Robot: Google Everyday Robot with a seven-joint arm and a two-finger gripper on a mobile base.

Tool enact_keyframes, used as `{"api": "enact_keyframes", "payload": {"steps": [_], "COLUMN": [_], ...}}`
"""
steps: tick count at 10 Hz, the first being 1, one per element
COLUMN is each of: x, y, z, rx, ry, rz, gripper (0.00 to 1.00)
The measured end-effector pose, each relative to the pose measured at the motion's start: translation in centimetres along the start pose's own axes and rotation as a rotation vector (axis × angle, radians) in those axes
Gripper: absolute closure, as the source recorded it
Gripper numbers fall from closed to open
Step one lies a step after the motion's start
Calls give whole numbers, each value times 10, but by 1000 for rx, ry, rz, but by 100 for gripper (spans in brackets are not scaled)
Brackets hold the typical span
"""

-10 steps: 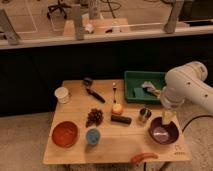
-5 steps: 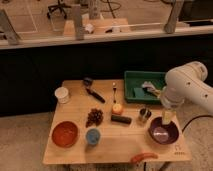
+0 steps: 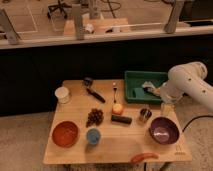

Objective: Place sponge in paper cup

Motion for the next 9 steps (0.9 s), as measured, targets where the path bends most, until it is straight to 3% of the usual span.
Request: {"api": "enact_keyframes", "payload": {"steps": [6,8,9], "x": [-1,-2,-5], "y": [-3,-21,-37], "z": [1,7,12], "rx": [8,48,75], "ry": [-1,31,66], "rz": [-12,-113,-228], "gripper": [20,20,20]}}
